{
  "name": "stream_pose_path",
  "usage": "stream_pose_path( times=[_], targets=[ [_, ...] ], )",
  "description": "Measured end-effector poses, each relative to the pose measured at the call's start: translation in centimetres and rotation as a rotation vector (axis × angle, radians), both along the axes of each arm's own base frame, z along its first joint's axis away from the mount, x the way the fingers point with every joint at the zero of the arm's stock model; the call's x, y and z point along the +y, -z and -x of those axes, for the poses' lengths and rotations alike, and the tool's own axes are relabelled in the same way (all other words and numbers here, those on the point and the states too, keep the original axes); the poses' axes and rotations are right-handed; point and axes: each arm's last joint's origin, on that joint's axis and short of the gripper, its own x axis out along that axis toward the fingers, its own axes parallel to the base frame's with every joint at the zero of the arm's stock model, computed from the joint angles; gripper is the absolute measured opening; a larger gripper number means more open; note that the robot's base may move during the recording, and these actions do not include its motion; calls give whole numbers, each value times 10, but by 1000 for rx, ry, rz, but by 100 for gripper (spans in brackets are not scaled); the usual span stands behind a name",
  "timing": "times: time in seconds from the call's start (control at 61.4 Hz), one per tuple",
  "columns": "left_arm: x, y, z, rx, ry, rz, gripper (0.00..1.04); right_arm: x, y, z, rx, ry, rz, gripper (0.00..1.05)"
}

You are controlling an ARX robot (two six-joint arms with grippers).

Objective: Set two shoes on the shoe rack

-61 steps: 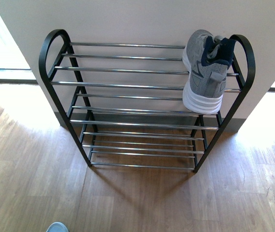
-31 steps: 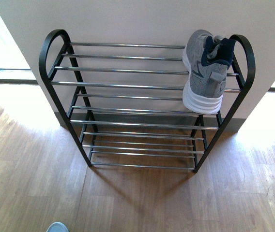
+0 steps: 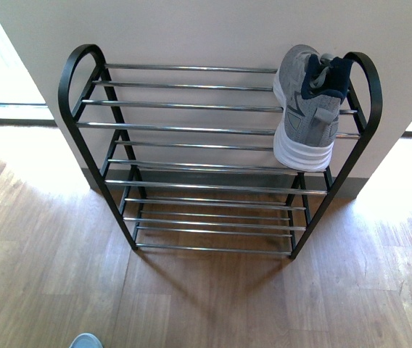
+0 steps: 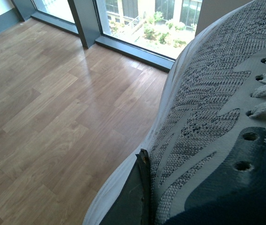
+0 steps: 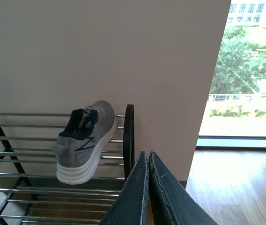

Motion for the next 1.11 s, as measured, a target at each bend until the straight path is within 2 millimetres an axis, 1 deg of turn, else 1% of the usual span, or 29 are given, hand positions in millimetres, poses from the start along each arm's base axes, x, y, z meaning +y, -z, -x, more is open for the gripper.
stream_pose_path(
  times=[0.636, 0.847, 0.88, 0.945, 1.027, 1.108],
  targets=[
    [0, 0, 0, 0, 0, 0, 2, 0, 0, 0, -3, 0, 1, 2],
    [0, 0, 0, 0, 0, 0, 2, 0, 0, 0, -3, 0, 2, 37],
    [0, 0, 0, 0, 0, 0, 2, 0, 0, 0, -3, 0, 1, 41],
    [0, 0, 0, -1, 17, 2, 2, 0, 0, 0, -3, 0, 1, 51],
    [-2, -2, -7, -16, 91, 47, 2, 0, 0, 0, -3, 0, 1, 65],
    [-7, -1, -17, 20, 156, 90, 2, 0, 0, 0, -3, -1, 2, 77]
  ],
)
